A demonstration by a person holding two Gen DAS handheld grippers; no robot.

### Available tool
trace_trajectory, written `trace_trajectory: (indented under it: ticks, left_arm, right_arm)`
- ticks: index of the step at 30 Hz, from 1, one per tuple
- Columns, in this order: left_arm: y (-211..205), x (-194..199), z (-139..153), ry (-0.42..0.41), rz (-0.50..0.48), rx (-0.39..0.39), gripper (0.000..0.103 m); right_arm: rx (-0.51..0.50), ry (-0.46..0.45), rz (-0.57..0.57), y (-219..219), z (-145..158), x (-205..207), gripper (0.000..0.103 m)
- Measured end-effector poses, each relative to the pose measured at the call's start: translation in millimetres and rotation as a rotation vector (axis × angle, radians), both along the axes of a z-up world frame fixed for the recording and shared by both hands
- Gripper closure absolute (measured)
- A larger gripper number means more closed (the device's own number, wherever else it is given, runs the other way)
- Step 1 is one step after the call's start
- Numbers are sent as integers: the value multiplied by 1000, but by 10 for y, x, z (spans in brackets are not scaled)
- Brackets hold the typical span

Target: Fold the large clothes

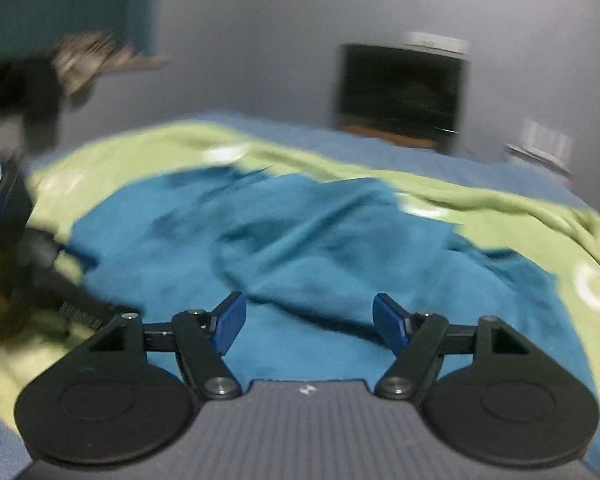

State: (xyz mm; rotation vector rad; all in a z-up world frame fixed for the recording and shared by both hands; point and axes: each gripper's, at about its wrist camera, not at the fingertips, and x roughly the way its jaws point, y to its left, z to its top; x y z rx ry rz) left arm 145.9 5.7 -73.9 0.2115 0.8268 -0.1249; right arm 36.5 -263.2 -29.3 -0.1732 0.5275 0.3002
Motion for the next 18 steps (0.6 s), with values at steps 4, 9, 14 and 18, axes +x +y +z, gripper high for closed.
trace_trajectory:
  ticks: [4, 9, 14, 18]
  left_arm:
    - [28, 28, -32, 3, 4, -15, 1]
    - [137, 77, -50, 15, 36, -67, 0]
    - [265, 115, -57, 28, 71, -127, 0]
    - [332, 104, 21, -23, 83, -158, 4]
  right_arm:
    - [-141, 152, 72, 295, -361, 179, 33]
    - [-120, 253, -3, 150, -386, 225, 17]
    - [-56, 381, -123, -250, -349, 328, 17]
    - [115, 389, -205, -647, -123, 232, 17]
